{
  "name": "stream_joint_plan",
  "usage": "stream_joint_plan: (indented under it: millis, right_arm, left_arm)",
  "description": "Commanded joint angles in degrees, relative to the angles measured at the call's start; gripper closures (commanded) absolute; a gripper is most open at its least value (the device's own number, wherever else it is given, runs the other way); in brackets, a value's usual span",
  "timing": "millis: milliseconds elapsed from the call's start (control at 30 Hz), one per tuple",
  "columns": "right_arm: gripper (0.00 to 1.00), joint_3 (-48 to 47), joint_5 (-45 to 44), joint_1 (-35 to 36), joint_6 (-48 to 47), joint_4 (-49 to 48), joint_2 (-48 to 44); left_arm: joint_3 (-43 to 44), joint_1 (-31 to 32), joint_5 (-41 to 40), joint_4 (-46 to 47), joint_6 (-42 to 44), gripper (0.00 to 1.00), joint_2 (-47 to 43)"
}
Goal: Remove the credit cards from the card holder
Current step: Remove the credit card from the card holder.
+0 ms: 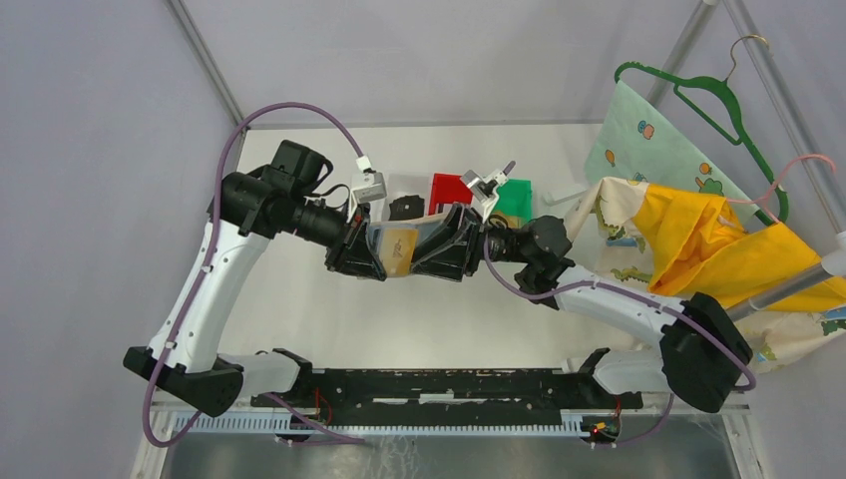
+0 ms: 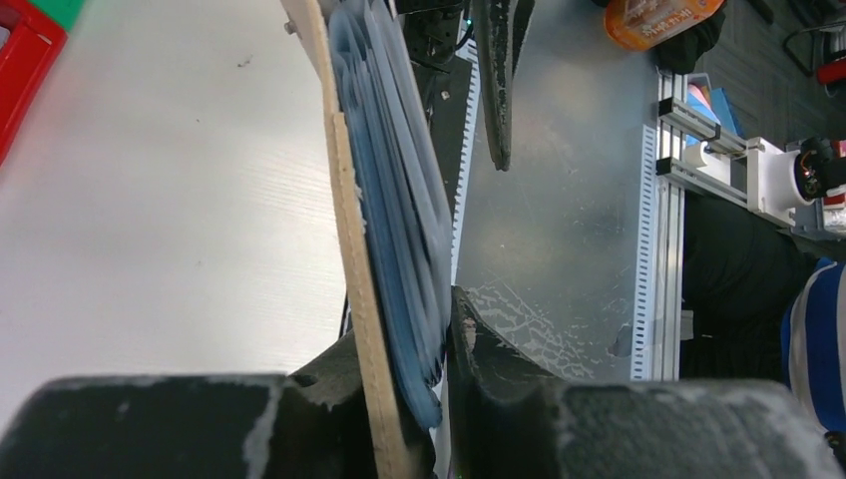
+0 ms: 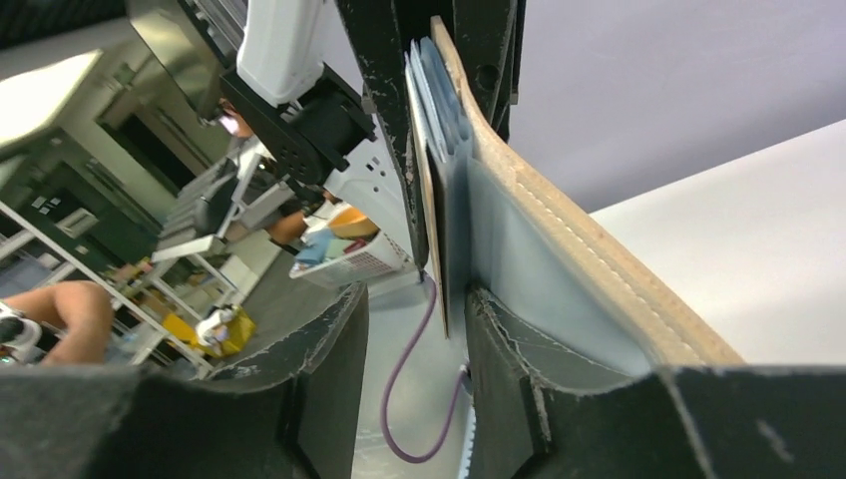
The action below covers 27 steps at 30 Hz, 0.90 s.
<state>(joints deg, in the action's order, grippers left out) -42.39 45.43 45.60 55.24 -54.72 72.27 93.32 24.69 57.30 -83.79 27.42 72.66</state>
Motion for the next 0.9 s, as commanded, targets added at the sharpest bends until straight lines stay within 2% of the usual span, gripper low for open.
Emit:
stream_joint_plan:
  millis: [0,67,200,333,367,867]
  right_arm:
    - [0.55,-0.06,-1.29,-0.22,10.13,-18.96,3.3]
    - [0.57,0.07,-1.82,-0.21,9.02,-17.41,3.24]
    - [0.73,-0.27,-3.37,-0.03,5.7,-13.05,2.58]
    - [0.98,-0.24,-4.53,0.19,1.47,-8.26,1.12]
    - [1.0,-0.15,-4.77,0.14,0.56,-6.91,0.66]
    - [1.0,5.02,-4.3,-1.04,-2.67,-4.29,-3.77]
  left_arm:
    - [-0.85,0.48,7.15,1.17,3.25,0.74,-0.33]
    - [-1.02,0.45,7.26,1.17,3.32,0.74,0.42]
    - [-1.61,0.45,7.25,1.28,4.29,0.74,1.02]
    - [-1.55,0.47,6.71,3.04,2.83,0.68,1.1]
    - [-1.44,0.45,6.69,3.44,2.19,0.65,1.0]
    - [0.86,0.47,9.98,2.86,1.42,0.62,-0.07]
